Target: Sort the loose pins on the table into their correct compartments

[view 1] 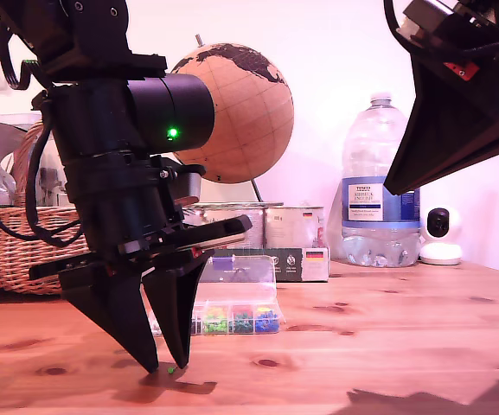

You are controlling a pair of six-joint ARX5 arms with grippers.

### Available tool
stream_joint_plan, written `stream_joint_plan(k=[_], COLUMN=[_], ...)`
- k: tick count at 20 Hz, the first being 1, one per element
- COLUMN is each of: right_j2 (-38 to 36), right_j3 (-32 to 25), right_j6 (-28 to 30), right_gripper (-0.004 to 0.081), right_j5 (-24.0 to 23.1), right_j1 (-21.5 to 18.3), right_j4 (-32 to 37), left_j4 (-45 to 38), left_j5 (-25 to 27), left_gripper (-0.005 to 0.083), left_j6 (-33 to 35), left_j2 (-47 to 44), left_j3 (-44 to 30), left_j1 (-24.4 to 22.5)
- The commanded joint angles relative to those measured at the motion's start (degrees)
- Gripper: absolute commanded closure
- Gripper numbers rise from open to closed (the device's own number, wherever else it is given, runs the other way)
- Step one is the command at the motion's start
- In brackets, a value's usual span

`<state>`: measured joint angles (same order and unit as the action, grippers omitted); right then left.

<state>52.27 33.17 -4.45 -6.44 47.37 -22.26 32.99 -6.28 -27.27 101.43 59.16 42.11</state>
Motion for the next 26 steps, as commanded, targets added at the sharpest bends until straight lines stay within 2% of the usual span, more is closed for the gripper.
stream_joint_plan(k=[1, 12, 21, 26], right_j2=[-0.1, -0.1, -0.1, -0.1], right_j3=[-0.6, -0.6, -0.6, -0.6], right_j6=[-0.1, -0.1, -0.1, -0.1], right_gripper=[0.0782, 0.0782, 0.0782, 0.0782], right_j5=[0.1, 0.1, 0.1, 0.0], right_j1=[0.3, 0.3, 0.3, 0.3], right_j4=[0.6, 1.0, 1.4, 1.5], left_j4=[0.4, 0.5, 0.0, 0.0], left_j5=[0.1, -0.2, -0.8, -0.8], left_gripper=[0.0582, 0.0669, 0.0793, 0.0793], left_j6=[-0.2, -0.2, 0.3, 0.3], left_j2=[1.5, 2.2, 2.5, 2.5], left_j3=[-0.3, -0.3, -0.3, -0.3], left_j1=[0.1, 0.1, 0.1, 0.1])
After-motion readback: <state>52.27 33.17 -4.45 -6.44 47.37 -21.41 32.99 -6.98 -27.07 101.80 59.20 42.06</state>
